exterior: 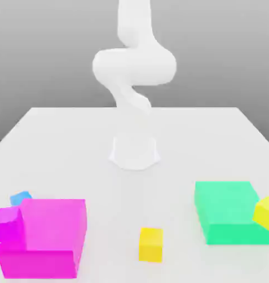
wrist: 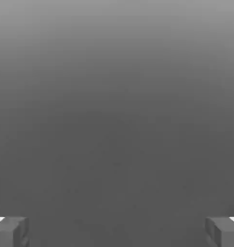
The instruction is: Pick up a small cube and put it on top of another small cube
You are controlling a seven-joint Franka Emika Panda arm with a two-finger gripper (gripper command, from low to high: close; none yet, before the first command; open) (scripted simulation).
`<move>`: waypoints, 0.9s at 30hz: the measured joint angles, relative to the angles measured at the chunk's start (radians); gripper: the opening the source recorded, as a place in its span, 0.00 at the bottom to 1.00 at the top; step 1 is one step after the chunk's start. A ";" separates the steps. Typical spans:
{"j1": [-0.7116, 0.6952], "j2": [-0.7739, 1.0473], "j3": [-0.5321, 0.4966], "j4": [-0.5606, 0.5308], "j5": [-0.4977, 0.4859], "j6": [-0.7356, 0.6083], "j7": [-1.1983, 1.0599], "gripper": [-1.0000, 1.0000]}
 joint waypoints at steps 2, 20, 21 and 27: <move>-0.006 0.077 0.012 -0.032 -0.003 0.042 0.019 0.50; -0.009 0.731 0.078 -0.299 -0.037 0.393 0.182 0.50; -0.007 0.767 0.079 -0.314 -0.035 0.413 0.188 0.50; 0.021 0.984 0.048 -0.309 -0.068 0.573 0.226 0.50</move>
